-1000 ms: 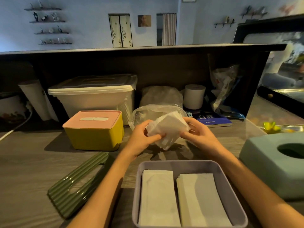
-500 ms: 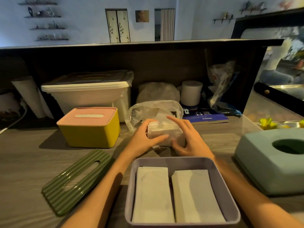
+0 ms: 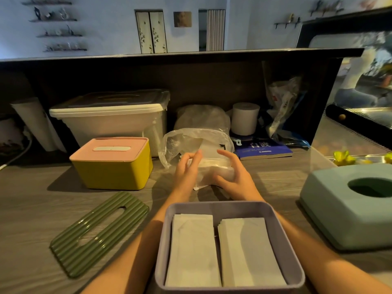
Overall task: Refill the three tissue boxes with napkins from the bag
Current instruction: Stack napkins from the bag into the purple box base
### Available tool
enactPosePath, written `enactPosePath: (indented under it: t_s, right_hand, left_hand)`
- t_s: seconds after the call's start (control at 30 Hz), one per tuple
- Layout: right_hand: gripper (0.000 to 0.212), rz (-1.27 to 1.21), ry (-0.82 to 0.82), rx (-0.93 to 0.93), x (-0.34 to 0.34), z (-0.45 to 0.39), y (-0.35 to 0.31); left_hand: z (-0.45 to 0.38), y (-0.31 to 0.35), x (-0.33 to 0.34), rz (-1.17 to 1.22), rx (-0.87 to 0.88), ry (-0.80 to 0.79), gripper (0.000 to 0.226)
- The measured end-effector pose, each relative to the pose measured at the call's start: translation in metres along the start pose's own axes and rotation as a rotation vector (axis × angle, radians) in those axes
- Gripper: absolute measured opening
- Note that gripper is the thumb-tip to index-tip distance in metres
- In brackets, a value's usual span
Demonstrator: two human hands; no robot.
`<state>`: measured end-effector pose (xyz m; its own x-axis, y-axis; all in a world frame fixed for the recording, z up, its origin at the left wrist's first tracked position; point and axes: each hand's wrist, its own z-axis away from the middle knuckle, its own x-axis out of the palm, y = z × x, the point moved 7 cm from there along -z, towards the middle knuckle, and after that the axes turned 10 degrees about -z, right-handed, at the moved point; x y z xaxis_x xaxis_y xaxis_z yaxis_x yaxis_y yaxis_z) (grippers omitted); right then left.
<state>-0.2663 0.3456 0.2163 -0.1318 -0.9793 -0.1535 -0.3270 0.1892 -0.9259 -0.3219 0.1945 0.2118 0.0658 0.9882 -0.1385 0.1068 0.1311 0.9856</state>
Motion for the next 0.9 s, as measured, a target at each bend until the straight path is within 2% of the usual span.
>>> enactPosePath:
  t_s: [0.1, 0.17, 0.33, 0.4, 0.57, 0.67, 0.77, 0.83, 0.9]
  right_hand:
    - [0.062, 0.015, -0.008, -0.026, -0.004, -0.001, -0.007]
    - [0.061, -0.022, -0.011, -0.061, -0.011, -0.002, -0.017]
    - [0.052, -0.020, -0.019, -0.114, -0.022, 0.000, -0.043]
    - [0.052, -0.003, -0.033, -0.117, -0.022, 0.000, -0.046]
    - [0.044, 0.124, 0.017, -0.132, -0.019, 0.001, -0.043]
    - [0.035, 0.242, 0.033, -0.235, -0.020, 0.003, -0.047]
    - [0.037, 0.358, 0.046, -0.332, -0.022, 0.000, -0.052]
    - [0.036, 0.244, 0.048, -0.295, -0.024, -0.001, -0.053]
    - [0.034, 0.001, 0.062, -0.206, -0.031, -0.002, -0.053]
  left_hand:
    - [0.003, 0.004, -0.002, -0.085, 0.066, -0.014, 0.039]
    - [0.002, 0.010, -0.004, -0.093, 0.088, -0.084, 0.040]
    - [0.006, 0.011, -0.004, 0.017, -0.118, -0.401, 0.093]
    - [0.010, 0.009, 0.001, 0.074, -0.169, -0.483, 0.106]
    - [0.027, 0.009, 0.026, 0.331, -0.265, -0.612, 0.080]
    - [0.031, 0.009, 0.029, 0.375, -0.318, -0.609, 0.079]
    - [0.032, 0.007, 0.025, 0.413, -0.355, -0.561, 0.071]
    - [0.030, 0.003, 0.022, 0.459, -0.380, -0.500, 0.061]
    - [0.026, -0.001, 0.019, 0.497, -0.402, -0.441, 0.055]
